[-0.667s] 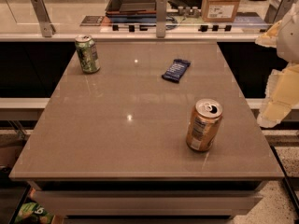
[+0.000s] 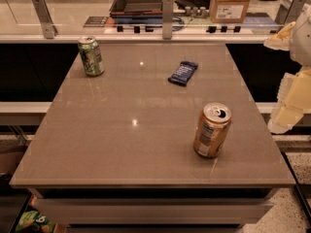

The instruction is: Move orange can near green can

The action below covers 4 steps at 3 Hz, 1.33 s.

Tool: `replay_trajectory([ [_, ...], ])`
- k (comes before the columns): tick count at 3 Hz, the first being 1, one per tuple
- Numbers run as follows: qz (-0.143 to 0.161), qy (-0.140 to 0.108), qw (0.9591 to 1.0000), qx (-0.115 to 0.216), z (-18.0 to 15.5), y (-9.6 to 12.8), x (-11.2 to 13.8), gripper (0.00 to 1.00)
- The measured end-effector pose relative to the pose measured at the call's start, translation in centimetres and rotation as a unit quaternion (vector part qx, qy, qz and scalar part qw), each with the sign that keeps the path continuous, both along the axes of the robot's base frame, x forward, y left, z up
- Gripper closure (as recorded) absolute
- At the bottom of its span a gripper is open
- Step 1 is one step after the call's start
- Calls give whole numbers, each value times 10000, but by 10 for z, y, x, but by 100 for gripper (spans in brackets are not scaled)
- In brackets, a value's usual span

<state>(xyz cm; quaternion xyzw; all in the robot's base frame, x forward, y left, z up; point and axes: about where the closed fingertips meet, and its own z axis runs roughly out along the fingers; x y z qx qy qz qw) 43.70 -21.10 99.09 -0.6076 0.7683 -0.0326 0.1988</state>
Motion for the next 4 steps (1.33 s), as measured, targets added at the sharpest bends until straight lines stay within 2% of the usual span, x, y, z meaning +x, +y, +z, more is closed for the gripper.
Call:
replay_trajectory([
  [1,282,1,9988,399,-6,3,-3,0],
  [2,556,45,9944,896,-21,11,-2,0],
  [3,741,48,9861,1484,-43,28,3,0],
  [4,783,-50,9757,2047,-61,42,16,0],
])
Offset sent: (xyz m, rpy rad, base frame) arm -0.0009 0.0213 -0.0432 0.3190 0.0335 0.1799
